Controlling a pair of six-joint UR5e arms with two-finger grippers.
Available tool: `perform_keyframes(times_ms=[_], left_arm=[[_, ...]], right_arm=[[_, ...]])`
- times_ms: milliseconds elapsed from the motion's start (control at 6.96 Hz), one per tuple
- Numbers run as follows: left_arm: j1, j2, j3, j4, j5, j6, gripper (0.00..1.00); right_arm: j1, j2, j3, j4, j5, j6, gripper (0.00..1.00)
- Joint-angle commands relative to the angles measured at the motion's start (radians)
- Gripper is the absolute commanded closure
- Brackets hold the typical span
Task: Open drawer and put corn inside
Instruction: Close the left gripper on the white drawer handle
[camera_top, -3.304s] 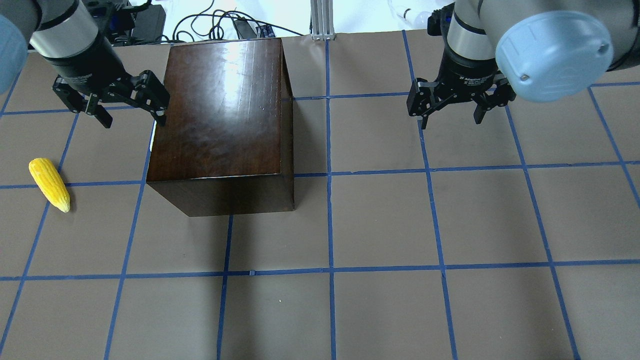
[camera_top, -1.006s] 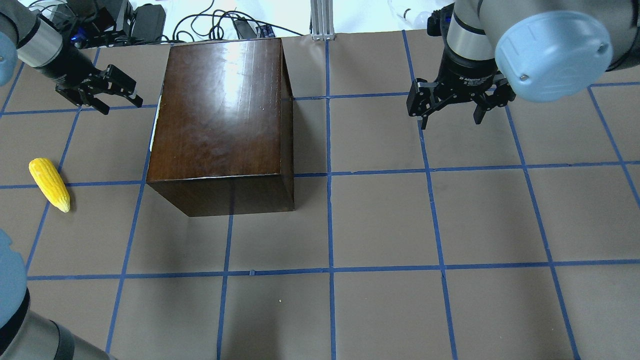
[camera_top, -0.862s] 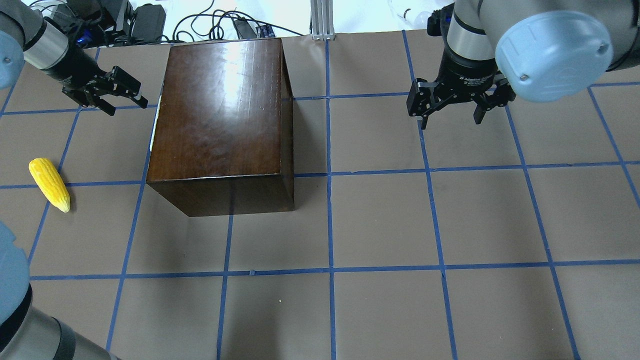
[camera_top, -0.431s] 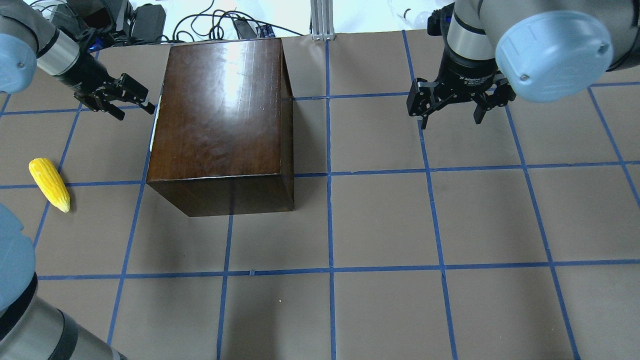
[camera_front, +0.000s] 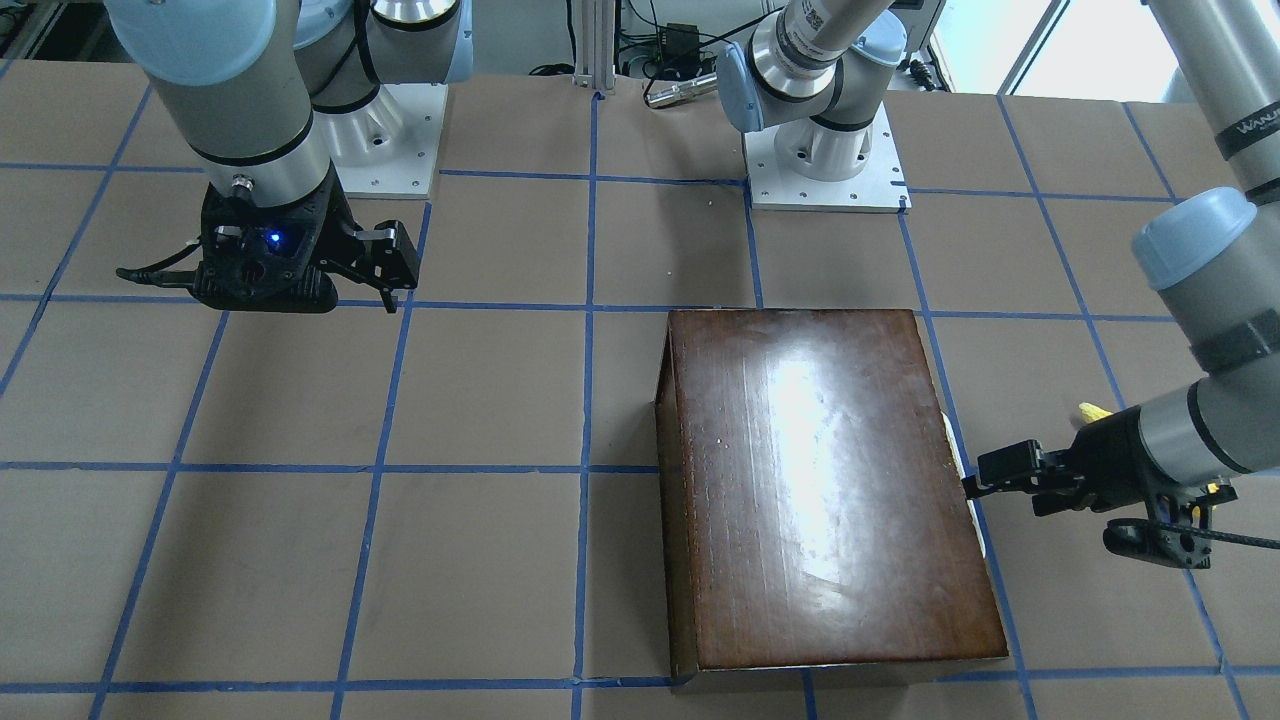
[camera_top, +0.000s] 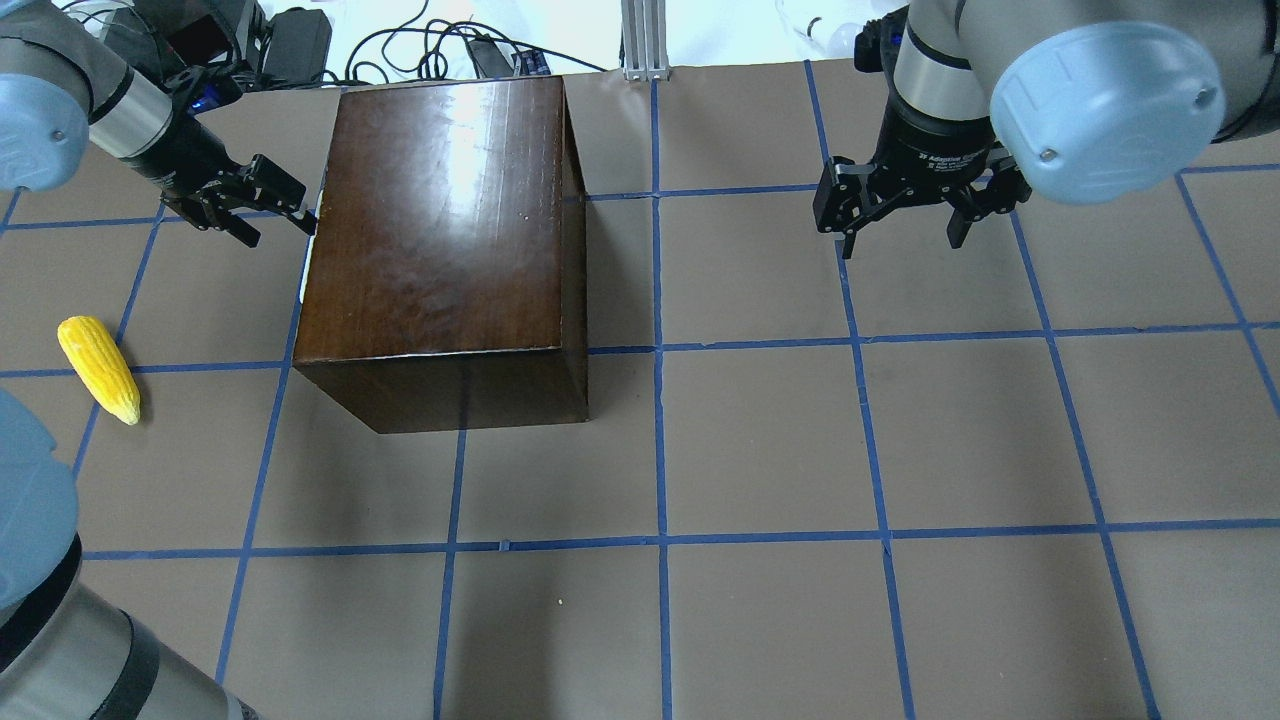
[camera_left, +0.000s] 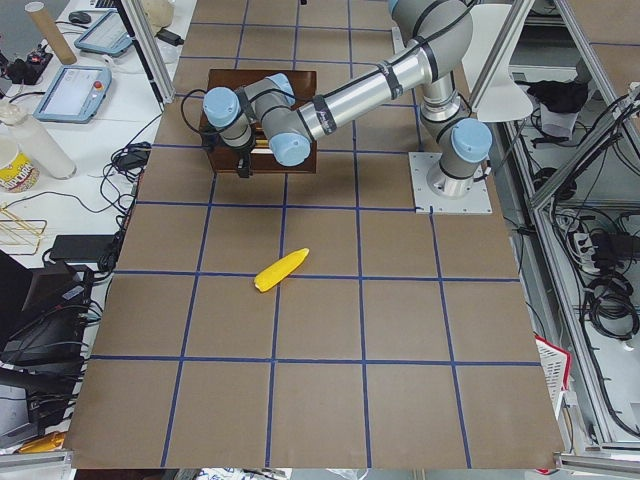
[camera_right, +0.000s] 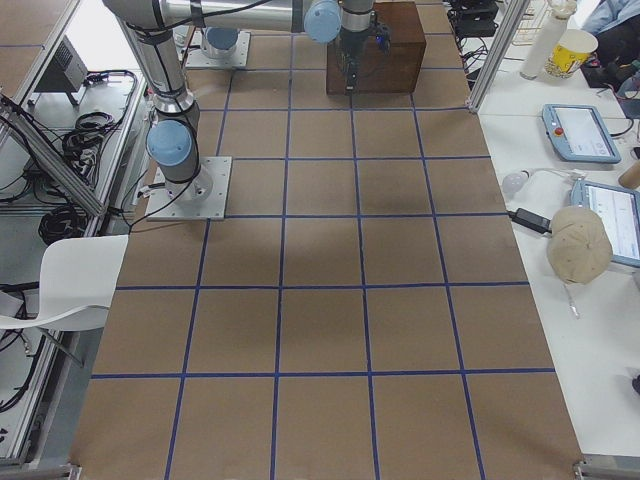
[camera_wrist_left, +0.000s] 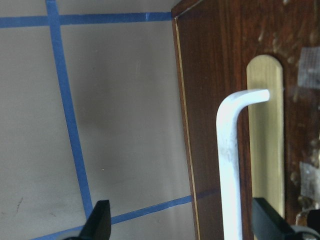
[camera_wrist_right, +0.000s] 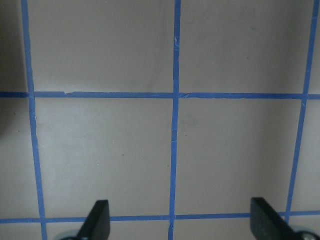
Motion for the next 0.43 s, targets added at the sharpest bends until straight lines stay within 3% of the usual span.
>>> perform_keyframes(times_ms=[0,287], left_arm=[[-0.001,-0.008,-0.018,0.0,-0.027,0.0,0.0],[-0.001,-0.011,-0.023,0.0,-0.027,0.002,0.0]], right_arm=[[0.0,-0.001,0.0,-0.001,0.0,0.0,0.0],[0.0,0.0,0.0,-0.001,0.0,0.0,0.0]])
